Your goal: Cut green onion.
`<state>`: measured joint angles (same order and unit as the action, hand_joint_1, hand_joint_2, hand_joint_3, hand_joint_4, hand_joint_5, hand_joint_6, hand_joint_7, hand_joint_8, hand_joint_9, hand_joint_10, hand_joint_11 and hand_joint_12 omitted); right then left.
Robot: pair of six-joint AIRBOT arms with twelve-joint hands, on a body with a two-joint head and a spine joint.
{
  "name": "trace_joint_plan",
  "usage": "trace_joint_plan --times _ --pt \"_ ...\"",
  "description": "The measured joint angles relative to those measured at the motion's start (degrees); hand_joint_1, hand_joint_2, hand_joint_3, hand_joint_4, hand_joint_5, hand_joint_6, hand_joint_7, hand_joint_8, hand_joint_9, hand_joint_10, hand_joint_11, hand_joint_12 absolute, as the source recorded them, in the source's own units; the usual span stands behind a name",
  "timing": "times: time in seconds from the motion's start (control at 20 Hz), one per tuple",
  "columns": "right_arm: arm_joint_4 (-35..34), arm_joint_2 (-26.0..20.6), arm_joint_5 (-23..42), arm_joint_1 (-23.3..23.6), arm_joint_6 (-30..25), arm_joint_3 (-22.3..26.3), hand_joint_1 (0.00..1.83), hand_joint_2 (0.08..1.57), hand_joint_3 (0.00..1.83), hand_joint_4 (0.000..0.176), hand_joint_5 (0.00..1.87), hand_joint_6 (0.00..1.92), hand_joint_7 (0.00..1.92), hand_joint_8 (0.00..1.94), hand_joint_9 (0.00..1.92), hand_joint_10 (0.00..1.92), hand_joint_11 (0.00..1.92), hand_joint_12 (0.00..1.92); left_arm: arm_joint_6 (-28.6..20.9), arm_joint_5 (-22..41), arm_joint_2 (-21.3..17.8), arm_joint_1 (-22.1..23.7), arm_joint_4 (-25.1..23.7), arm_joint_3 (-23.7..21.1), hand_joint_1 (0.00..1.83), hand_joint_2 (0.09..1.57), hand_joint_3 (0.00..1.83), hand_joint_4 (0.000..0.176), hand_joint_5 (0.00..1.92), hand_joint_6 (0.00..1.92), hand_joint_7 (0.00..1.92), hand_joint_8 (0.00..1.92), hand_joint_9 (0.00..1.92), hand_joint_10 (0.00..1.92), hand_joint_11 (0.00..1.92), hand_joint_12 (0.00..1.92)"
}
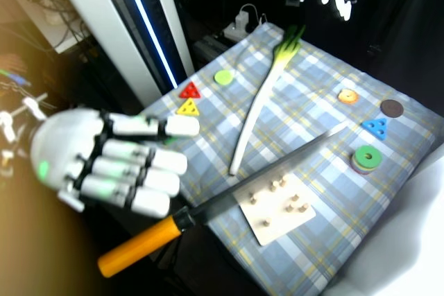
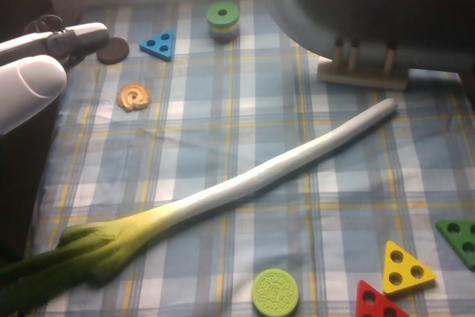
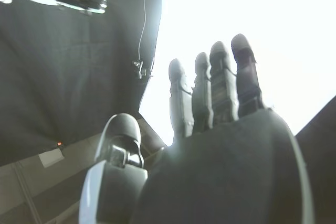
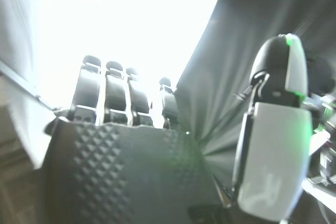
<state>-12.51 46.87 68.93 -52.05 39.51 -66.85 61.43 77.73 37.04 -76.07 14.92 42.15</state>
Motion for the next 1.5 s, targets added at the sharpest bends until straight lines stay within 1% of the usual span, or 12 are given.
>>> trace_joint_plan --times 0.15,0.35,0.6,0.9,0.95,1.05,1.1,1.2,1.3,1.35,1.4,1.5 --pt "0.5 0.3 -4.5 2.9 0.5 -1.8 1.02 0.86 0.00 0.176 0.00 0.00 0.00 0.00 0.00 0.00 0.00 0.00 0.0 -0.4 0.0 0.0 0.1 0.0 0.00 1.29 0.00 0.041 0.40 0.00 0.25 0.00 0.21 0.00 0.00 0.30" --pt "-0.9 0.3 -12.1 8.5 6.7 -4.0 1.02 0.86 0.00 0.176 0.00 0.00 0.00 0.00 0.00 0.00 0.00 0.00 -0.1 -1.0 0.1 0.0 0.1 0.3 0.00 1.29 0.00 0.054 0.39 0.00 0.22 0.00 0.20 0.00 0.00 0.33" --pt "-0.7 1.8 -22.4 9.8 7.3 -7.0 1.11 0.89 0.01 0.176 0.00 0.00 0.00 0.00 0.00 0.00 0.00 0.00 -0.2 -1.0 0.1 0.0 0.1 0.3 0.00 1.30 0.00 0.039 0.41 0.00 0.24 0.00 0.20 0.00 0.00 0.30" --pt "-0.9 2.4 -25.6 10.8 8.0 -8.3 1.19 0.91 0.01 0.169 0.00 0.00 0.00 0.00 0.00 0.00 0.00 0.00 -0.4 -1.2 0.3 0.0 0.1 0.3 0.00 1.31 0.00 0.053 0.38 0.00 0.25 0.00 0.20 0.00 0.00 0.31" --pt "-1.0 2.8 -26.0 10.8 8.1 -8.6 1.18 0.93 0.00 0.116 0.05 0.00 0.06 0.00 0.07 0.01 0.12 0.07 -0.5 -1.2 0.3 0.0 0.1 0.3 0.00 1.31 0.00 0.046 0.39 0.00 0.26 0.00 0.21 0.01 0.00 0.35" --pt "-1.2 3.9 -27.4 10.8 8.1 -9.4 1.11 0.94 0.00 0.098 0.12 0.00 0.16 0.00 0.14 0.00 0.02 0.30 -0.5 -1.2 0.4 0.0 0.1 0.3 0.01 1.32 0.00 0.044 0.39 0.00 0.27 0.00 0.22 0.00 0.00 0.35" --pt "-1.4 4.3 -28.1 10.8 8.2 -9.8 1.04 0.96 0.00 0.044 0.38 0.03 0.44 0.03 0.33 0.02 0.01 0.45 -0.7 -1.2 0.4 0.0 0.1 0.3 0.01 1.32 0.00 0.044 0.40 0.00 0.27 0.00 0.23 0.01 0.00 0.35" --pt "-1.4 4.8 -28.4 10.8 8.2 -9.9 0.94 1.04 0.00 0.000 0.73 0.03 0.76 0.02 0.63 0.03 0.18 0.61 -0.7 -1.2 0.5 0.0 0.2 0.3 0.00 1.32 0.00 0.049 0.38 0.00 0.25 0.00 0.21 0.00 0.00 0.32" --pt "-1.4 5.2 -28.7 11.3 8.2 -9.9 0.93 1.05 0.00 0.000 0.79 0.00 0.82 0.00 0.69 0.00 0.19 0.68 -0.8 -1.4 0.7 0.0 0.1 0.3 0.00 1.32 0.00 0.050 0.38 0.00 0.25 0.00 0.21 0.00 0.00 0.32" --pt "-1.5 5.6 -28.6 11.3 8.2 -10.2 1.02 1.12 0.01 0.050 0.91 0.82 1.10 0.02 1.07 0.11 0.63 1.03 -0.9 -1.6 0.7 0.0 0.1 0.3 0.00 1.32 0.00 0.047 0.37 0.00 0.26 0.00 0.22 0.00 0.00 0.29" --pt "-1.6 5.8 -28.6 11.7 8.2 -10.3 1.01 1.16 0.00 0.077 0.89 1.06 1.21 0.03 1.19 0.14 0.67 1.24 -1.1 -1.6 0.7 0.0 0.1 0.4 0.00 1.32 0.00 0.046 0.36 0.00 0.27 0.00 0.22 0.00 0.00 0.24" --pt "-1.4 5.8 -28.5 11.9 8.2 -10.3 0.98 1.18 0.00 0.116 0.86 1.17 1.33 0.04 1.25 0.16 0.59 1.26 -1.2 -1.6 0.8 0.0 0.0 0.7 0.00 1.31 0.00 0.050 0.37 0.00 0.28 0.01 0.23 0.01 0.00 0.23"
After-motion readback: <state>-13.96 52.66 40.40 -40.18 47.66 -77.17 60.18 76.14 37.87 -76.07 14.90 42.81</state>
